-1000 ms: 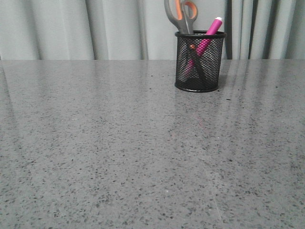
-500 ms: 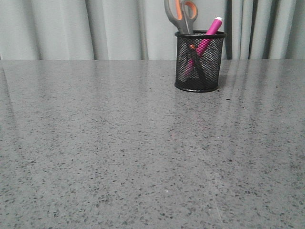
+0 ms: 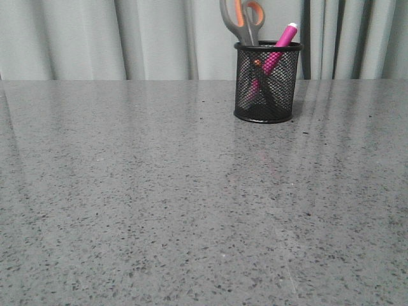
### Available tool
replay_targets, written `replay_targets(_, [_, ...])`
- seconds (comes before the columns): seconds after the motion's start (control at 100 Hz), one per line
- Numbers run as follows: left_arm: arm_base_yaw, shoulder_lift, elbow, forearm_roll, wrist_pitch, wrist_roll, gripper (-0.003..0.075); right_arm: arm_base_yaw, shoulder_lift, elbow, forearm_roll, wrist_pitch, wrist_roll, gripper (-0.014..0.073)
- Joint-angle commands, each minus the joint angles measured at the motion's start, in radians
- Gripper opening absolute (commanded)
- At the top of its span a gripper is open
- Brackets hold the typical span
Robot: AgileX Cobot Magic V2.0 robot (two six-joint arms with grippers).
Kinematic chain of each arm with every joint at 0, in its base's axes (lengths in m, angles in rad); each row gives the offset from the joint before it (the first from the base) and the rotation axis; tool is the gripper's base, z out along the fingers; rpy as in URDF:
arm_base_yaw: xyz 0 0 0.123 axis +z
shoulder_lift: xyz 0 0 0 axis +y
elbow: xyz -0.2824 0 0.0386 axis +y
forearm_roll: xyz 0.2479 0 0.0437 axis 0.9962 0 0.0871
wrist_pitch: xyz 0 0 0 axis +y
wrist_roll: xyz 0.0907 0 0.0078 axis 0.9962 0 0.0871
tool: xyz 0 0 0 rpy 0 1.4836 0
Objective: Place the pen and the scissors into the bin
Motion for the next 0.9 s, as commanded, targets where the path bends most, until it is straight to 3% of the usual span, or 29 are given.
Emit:
replay_targets(0.0, [0.000, -0.034, 0.045, -0.010, -0.076, -0.008, -0.0019, -0.009, -0.031, 0.017, -0.013, -0.056, 0.010, -0.0076])
replay_targets(0.18, [0.000, -0.034, 0.045, -0.010, -0.076, -0.008, -0.0019, -0.010, -0.074, 0.015, -0.019, 0.061, 0.010, -0.0076])
replay_targets(0.89, [0.000, -0.032, 0.045, -0.010, -0.076, -0.008, -0.0019, -0.010, -0.074, 0.015, -0.024, 0.055, 0.010, -0.0076])
